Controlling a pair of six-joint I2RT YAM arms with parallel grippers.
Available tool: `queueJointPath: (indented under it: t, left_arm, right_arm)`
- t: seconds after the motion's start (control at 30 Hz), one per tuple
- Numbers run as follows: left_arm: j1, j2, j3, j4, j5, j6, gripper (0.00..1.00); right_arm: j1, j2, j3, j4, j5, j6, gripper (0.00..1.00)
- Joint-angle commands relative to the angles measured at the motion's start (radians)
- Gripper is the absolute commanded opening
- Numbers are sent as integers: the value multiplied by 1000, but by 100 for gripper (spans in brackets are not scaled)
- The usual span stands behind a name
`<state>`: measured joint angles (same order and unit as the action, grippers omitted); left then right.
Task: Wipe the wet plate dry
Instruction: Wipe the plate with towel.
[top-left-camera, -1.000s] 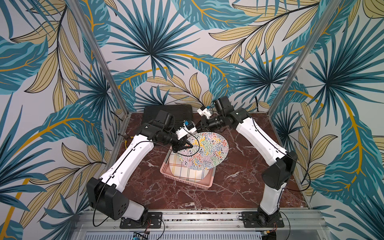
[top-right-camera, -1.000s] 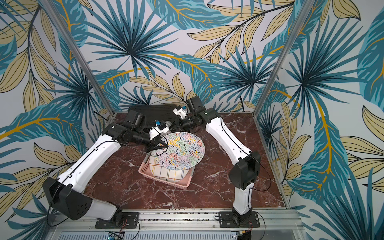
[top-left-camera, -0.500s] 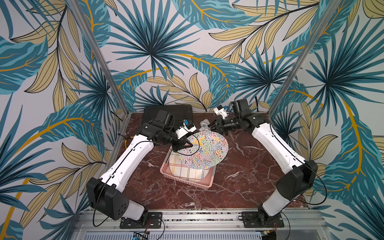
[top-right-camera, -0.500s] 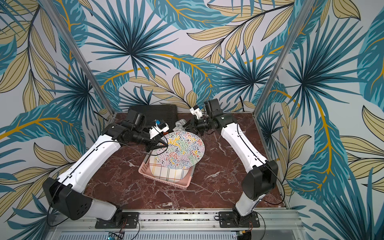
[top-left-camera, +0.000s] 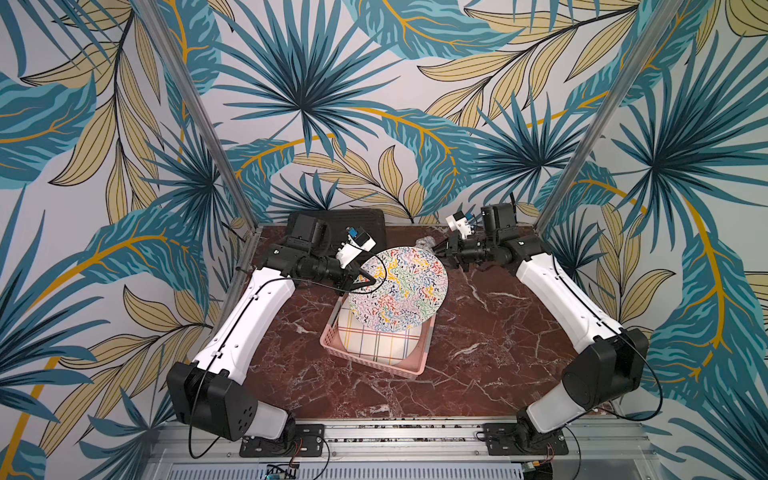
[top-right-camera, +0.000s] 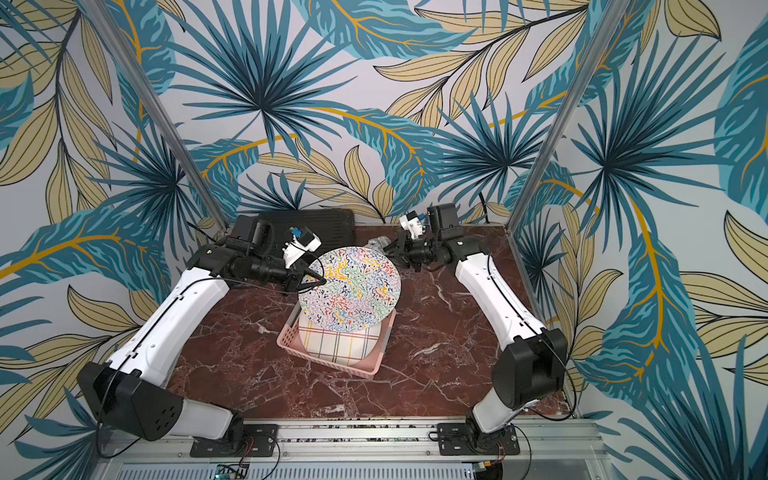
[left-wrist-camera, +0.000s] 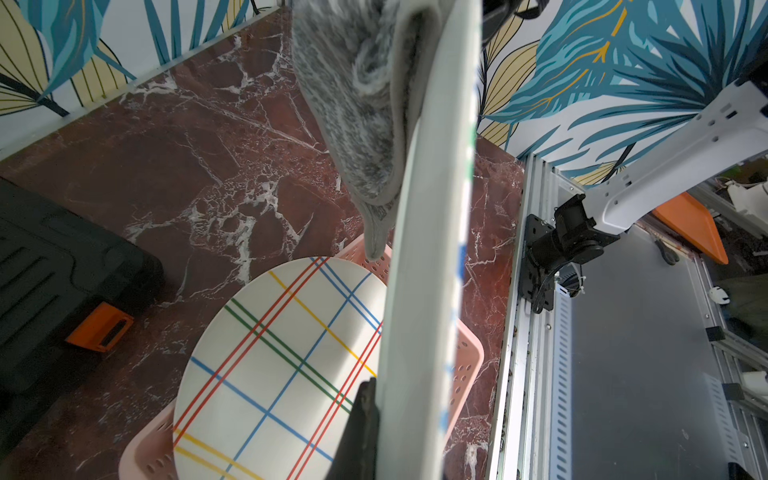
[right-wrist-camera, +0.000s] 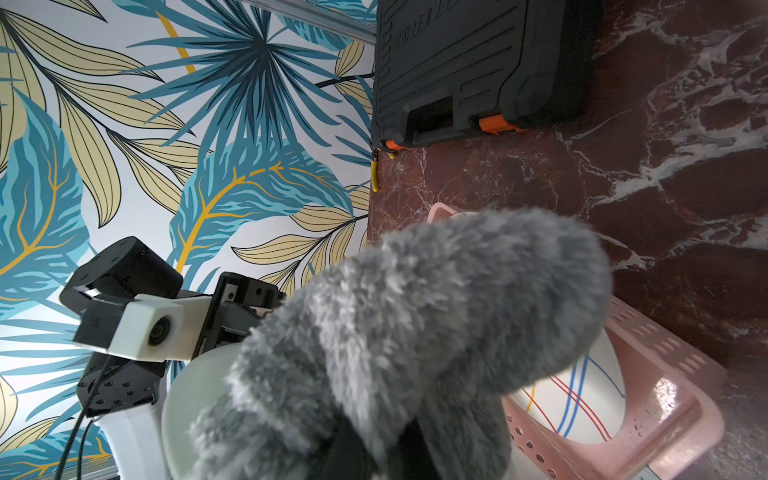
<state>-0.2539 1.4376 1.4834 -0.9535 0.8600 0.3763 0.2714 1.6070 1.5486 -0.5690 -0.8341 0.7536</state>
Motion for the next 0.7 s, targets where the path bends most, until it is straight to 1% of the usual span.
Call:
queueJointPath:
  t: [0.0, 0.33, 0.57, 0.67]
  left_arm:
    - [41, -34, 9, 186, 35, -125, 0]
    - [110, -43, -21, 332, 48, -270, 0]
    - [125, -40, -33, 355, 12, -282, 0]
    - [134, -41, -47, 378, -4, -313, 0]
  right_arm:
    - [19, -43, -47, -23, -54, 15, 0]
    - [6, -73, -123, 48, -51, 54, 0]
    - [-6, -98, -151, 74, -49, 72, 0]
    - [-11, -106, -160, 91, -45, 83, 0]
